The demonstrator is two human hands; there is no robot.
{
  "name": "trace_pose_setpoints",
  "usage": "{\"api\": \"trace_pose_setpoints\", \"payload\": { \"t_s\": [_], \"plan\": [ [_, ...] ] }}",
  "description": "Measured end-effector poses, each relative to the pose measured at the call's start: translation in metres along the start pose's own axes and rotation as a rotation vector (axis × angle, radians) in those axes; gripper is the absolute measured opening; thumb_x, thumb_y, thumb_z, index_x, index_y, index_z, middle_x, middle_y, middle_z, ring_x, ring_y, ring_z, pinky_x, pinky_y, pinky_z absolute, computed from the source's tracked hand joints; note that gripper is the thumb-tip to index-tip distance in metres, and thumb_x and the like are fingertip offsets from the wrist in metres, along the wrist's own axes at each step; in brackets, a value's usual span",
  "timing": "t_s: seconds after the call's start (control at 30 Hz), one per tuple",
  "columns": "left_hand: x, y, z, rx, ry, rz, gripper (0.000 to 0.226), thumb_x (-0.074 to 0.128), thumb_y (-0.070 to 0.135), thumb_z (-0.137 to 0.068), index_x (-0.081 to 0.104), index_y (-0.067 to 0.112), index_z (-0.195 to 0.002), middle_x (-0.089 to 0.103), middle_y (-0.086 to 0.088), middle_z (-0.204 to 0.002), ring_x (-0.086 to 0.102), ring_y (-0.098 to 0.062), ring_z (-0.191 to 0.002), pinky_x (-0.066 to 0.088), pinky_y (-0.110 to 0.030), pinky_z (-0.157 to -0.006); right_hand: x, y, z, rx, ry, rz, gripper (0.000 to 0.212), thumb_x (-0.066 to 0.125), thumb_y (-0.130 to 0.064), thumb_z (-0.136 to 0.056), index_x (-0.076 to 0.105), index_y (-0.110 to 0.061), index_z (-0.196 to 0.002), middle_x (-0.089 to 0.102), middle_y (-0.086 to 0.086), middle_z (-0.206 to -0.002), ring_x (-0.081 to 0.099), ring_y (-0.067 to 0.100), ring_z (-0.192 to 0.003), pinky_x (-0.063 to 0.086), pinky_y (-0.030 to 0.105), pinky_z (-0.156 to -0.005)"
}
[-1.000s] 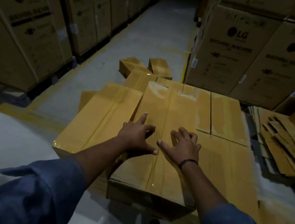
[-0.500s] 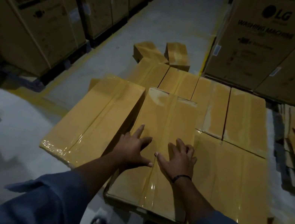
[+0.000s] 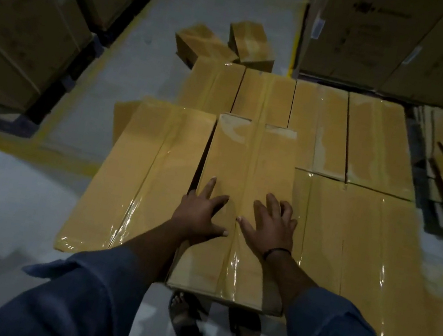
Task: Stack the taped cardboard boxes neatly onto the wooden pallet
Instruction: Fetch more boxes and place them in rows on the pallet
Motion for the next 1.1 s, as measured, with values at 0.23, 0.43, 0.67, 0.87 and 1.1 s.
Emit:
{"api": "trace_pose_setpoints", "payload": {
  "t_s": [0.23, 0.43, 0.67, 0.87, 1.1],
  "plan": [
    [0.022, -0.01, 0.009, -0.022, -0.077, -0.034, 0.093, 0.074, 0.064, -0.083, 0.026, 0.038, -0.159, -0.011, -0.005, -0.173, 0.014, -0.056, -0.15, 0.027, -0.062, -0.12, 0.034, -0.007, 0.0, 0.025, -0.082, 0.017, 0.064, 0.05, -0.069, -0.09, 0.041, -0.039, -0.146, 0.01, -0.003, -0.167, 0.01, 0.03, -0.146, 0.033, 0.057, -0.109],
    [0.034, 0.003, 0.02, 0.022, -0.046, -0.131, 0.089, 0.065, 0.056, -0.093, 0.017, 0.026, -0.162, -0.007, -0.016, -0.172, -0.009, -0.051, -0.154, 0.009, -0.061, -0.125, 0.032, -0.013, 0.006, 0.068, -0.127, 0.018, 0.071, 0.049, -0.069, -0.091, 0.032, -0.037, -0.152, -0.001, 0.0, -0.169, -0.001, 0.034, -0.151, 0.022, 0.063, -0.115],
    [0.06, -0.007, 0.031, 0.181, -0.098, -0.193, 0.093, 0.051, 0.058, -0.1, -0.005, 0.023, -0.164, -0.02, -0.015, -0.169, -0.015, -0.037, -0.157, 0.005, -0.051, -0.128, 0.044, -0.027, 0.031, 0.005, -0.245, 0.148, 0.086, 0.036, -0.075, -0.094, 0.0, -0.036, -0.162, -0.02, 0.001, -0.169, -0.019, 0.037, -0.154, -0.002, 0.07, -0.118],
    [0.055, -0.014, 0.032, 0.183, -0.108, -0.199, 0.093, 0.053, 0.057, -0.1, -0.003, 0.022, -0.165, -0.019, -0.01, -0.171, -0.013, -0.032, -0.158, 0.008, -0.047, -0.127, 0.044, -0.017, 0.035, -0.02, -0.301, 0.197, 0.08, 0.035, -0.069, -0.098, -0.004, -0.039, -0.161, -0.024, -0.003, -0.168, -0.022, 0.033, -0.154, 0.004, 0.068, -0.12],
    [0.056, -0.013, 0.055, 0.111, -0.075, -0.168, 0.093, 0.053, 0.057, -0.099, -0.004, 0.022, -0.165, -0.015, -0.011, -0.171, -0.011, -0.033, -0.158, 0.006, -0.047, -0.128, 0.034, -0.016, 0.053, 0.009, -0.299, 0.093, 0.081, 0.046, -0.061, -0.099, 0.003, -0.033, -0.162, -0.02, 0.0, -0.169, -0.019, 0.035, -0.154, 0.014, 0.064, -0.121]
  ]
}}
Point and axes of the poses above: each hand's wrist, its own z-axis away from the middle knuckle, its own x-axis out of the palm, y = z × x, the point moved 6 cm from there along -z, towards the middle knuckle
